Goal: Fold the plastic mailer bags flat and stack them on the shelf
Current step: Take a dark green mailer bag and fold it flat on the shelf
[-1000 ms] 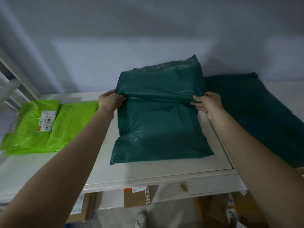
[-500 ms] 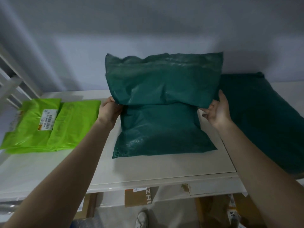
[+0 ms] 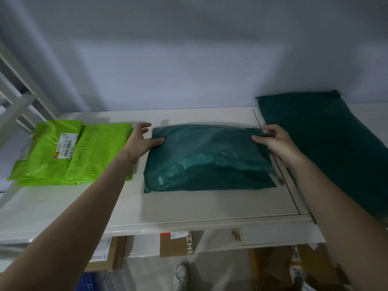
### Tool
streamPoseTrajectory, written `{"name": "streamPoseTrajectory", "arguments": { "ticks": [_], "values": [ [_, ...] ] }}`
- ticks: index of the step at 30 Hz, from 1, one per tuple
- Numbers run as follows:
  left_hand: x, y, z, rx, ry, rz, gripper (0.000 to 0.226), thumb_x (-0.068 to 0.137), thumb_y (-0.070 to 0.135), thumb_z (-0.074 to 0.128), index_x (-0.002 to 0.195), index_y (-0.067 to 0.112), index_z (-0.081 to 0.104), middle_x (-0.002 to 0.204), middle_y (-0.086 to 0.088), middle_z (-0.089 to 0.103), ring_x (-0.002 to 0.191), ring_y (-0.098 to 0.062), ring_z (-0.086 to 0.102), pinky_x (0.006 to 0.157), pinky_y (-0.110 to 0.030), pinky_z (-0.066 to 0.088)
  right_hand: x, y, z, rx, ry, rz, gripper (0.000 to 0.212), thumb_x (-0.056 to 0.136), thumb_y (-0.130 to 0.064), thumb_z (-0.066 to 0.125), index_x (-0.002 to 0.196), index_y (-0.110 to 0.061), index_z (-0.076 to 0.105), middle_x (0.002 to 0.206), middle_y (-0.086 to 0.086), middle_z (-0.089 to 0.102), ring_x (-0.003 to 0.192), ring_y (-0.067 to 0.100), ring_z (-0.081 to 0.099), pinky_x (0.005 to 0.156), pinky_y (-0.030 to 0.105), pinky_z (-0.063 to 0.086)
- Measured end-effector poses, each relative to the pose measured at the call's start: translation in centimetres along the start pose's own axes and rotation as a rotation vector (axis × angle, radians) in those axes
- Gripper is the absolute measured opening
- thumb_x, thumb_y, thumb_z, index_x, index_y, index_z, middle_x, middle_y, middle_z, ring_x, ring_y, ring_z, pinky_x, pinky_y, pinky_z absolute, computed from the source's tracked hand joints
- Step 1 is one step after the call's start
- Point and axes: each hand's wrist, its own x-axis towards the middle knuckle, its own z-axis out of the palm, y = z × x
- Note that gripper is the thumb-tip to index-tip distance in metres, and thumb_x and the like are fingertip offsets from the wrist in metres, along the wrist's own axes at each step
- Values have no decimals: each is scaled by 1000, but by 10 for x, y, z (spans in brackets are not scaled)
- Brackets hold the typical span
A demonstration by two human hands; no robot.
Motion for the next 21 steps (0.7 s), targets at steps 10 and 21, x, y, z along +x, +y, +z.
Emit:
{"name": "streamPoseTrajectory", "arguments": {
  "ticks": [10, 21],
  "values": [
    [-35, -2, -1, 44, 186, -160, 81, 63, 69, 49, 109, 3, 57, 114, -17, 62, 105, -34, 59, 94, -50, 49, -36, -7, -6, -86, -70, 102, 44, 90, -51, 52, 109, -12, 57, 104, 4, 61, 85, 17, 60, 72, 27, 48],
    [-97, -9, 21, 8, 290, -37, 14, 89, 18, 51, 101, 12, 45, 90, -3, 53, 88, -24, 50, 79, -32, 41, -64, 5, 2, 2, -65, 98, 9, 83, -16, 43, 80, -13, 51, 81, 10, 55, 72, 22, 54, 70, 32, 41]
  ]
}}
